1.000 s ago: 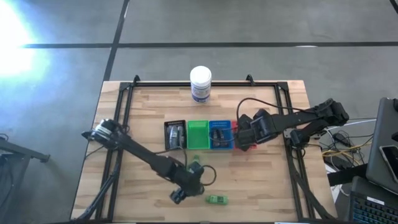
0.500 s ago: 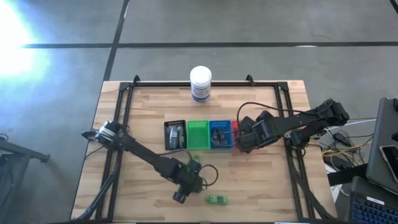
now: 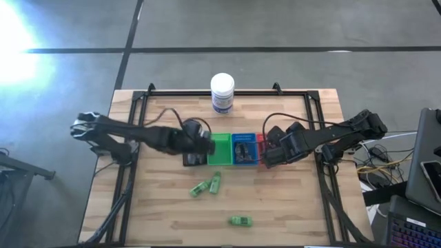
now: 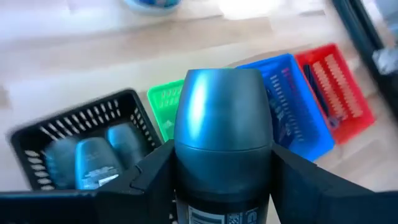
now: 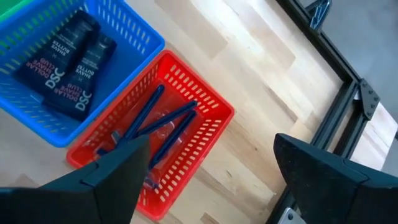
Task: Pick & Place Travel size toiletries
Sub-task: Put the gray deodorant into the black bin, then put the green shampoo into the green bin
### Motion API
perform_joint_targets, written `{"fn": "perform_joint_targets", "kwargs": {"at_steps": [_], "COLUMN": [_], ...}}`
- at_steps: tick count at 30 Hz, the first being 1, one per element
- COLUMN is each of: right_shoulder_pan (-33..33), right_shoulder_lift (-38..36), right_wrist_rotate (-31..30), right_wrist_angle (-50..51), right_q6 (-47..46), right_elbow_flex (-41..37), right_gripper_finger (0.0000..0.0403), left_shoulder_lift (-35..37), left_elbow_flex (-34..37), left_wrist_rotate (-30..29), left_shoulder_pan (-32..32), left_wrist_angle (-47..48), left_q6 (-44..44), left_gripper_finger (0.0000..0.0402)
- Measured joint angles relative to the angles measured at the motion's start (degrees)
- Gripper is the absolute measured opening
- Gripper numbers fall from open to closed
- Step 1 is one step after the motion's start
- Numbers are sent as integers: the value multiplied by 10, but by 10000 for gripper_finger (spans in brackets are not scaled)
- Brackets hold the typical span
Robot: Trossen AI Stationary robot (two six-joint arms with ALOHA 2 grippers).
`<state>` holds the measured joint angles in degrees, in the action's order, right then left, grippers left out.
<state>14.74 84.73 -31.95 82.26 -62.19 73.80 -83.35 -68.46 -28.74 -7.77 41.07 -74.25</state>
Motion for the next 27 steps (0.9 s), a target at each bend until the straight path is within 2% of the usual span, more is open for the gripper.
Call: {"fn": "perform_joint_targets", "kwargs": {"at_steps": [5,10,15,18,21,27], "right_shoulder_pan": [0,0,0,0,0,0], "right_shoulder_lift": [0,-1,-1,-1,-1,-1], "right_wrist_rotate": [-7,-8,-13,-13,-13,-12], "right_wrist_angle": [0,0,0,0,0,0], "right_q6": [-11,-19,-19,-19,-19,-19], "right_elbow_flex": [0,0,0,0,0,0], "right_gripper_finger": [347,348,334,326,323,333], "left_shoulder_lift": [15,12,12,12,12,12], "left_elbow_flex": [100,137,145,145,145,130], "left_wrist_rotate": [65,49,31,29,26,33], "left_shoulder_pan": [56,58,59,60,61,59], "left_wrist_angle": [-73,-81,-81,-81,-81,-79], "left_q6": [-27,-44,-39,-38,-37,-4], "left_gripper_finger": [210,215,296,331,340,329]}}
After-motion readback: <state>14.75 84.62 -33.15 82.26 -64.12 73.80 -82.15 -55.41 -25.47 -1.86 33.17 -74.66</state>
